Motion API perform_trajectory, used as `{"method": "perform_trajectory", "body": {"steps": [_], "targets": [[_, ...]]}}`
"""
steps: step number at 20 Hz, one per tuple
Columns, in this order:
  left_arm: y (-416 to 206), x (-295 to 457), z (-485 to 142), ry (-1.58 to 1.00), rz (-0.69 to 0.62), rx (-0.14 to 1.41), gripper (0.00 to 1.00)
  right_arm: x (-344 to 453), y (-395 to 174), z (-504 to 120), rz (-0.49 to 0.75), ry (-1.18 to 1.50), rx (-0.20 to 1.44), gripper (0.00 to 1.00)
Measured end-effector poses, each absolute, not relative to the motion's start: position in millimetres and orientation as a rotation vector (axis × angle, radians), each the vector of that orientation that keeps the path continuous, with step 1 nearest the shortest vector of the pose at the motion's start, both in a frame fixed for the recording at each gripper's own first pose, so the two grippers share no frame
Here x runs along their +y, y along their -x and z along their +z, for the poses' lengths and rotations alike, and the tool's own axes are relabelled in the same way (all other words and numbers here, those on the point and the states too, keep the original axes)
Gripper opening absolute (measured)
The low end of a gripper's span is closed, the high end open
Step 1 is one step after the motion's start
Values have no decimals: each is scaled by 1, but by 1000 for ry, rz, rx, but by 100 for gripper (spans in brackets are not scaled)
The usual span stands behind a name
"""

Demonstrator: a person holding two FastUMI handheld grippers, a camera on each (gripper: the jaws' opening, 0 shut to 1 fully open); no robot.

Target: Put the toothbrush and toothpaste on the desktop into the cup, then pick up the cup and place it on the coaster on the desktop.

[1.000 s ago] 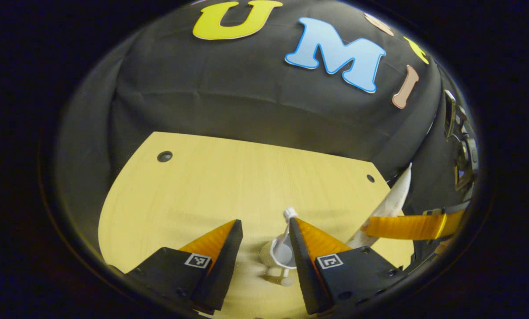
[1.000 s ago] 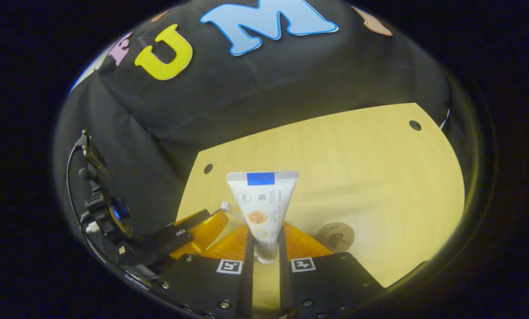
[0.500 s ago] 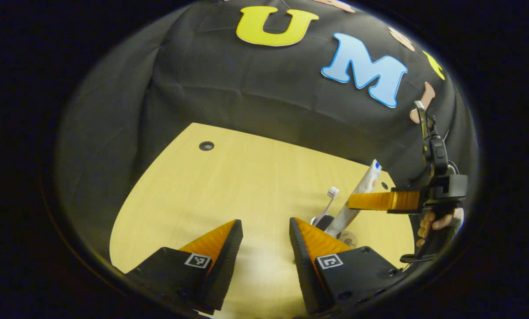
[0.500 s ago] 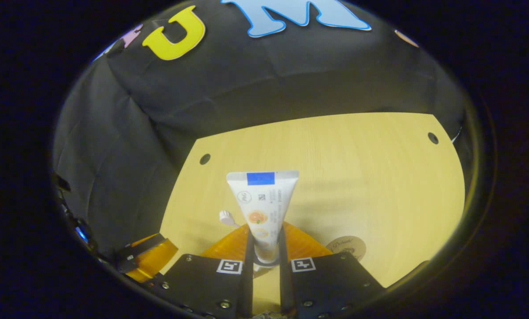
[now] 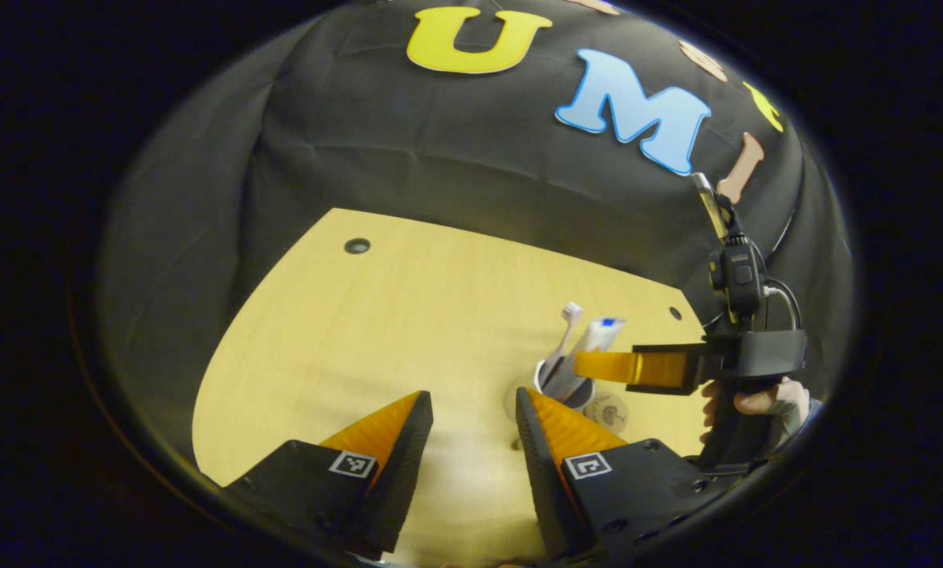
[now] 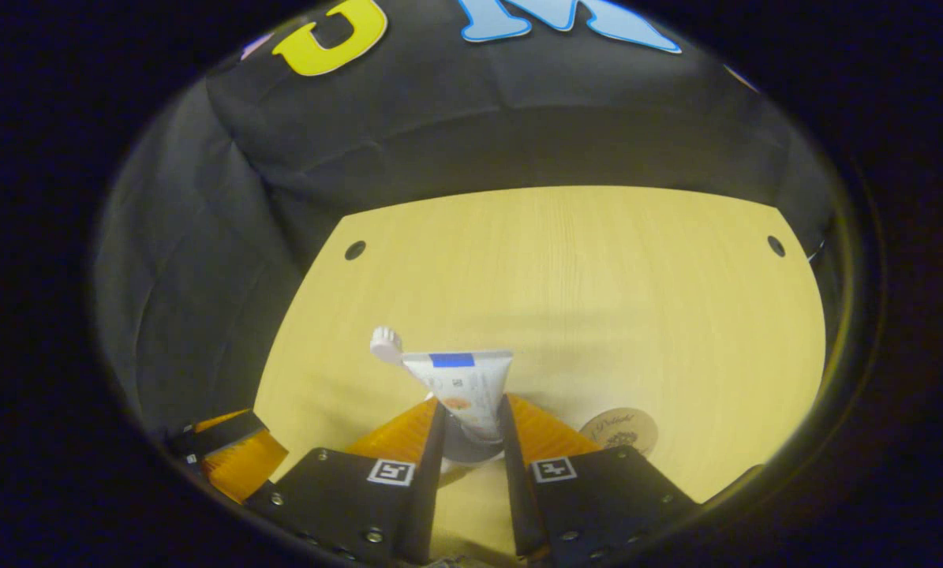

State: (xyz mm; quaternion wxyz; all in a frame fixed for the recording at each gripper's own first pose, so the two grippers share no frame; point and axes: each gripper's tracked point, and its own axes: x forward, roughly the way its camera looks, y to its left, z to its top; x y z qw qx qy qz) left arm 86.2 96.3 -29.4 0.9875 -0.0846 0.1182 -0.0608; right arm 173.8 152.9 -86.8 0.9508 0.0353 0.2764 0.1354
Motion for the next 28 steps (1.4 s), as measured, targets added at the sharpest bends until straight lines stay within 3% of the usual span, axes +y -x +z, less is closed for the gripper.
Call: {"method": "perform_trajectory", "body": {"steps": [1,2,3,7,11,21,26,27,28], "targets": [[-91,87,-32,159,-142,248,71,152,-170,-86,277,-80,561,61],[-92,79,-35,148,-158,260,75,149,-167,-81,279,-82,550,60],[-91,71,-40,133,-171,271,82,147,-165,-76,280,-92,536,71],[-93,41,-53,82,-236,332,84,129,-151,-37,295,-204,443,71],[-103,18,-70,17,-283,423,84,70,-140,-14,209,-285,370,71],[-146,3,-123,-86,-234,678,84,-73,-86,-72,-58,-499,381,71],[-161,4,-137,-106,-192,748,84,-106,-66,-85,-127,-551,386,71],[-163,1,-140,-111,-195,760,84,-108,-64,-86,-129,-554,390,62],[-165,-1,-141,-117,-196,764,84,-109,-63,-89,-129,-554,395,71]]}}
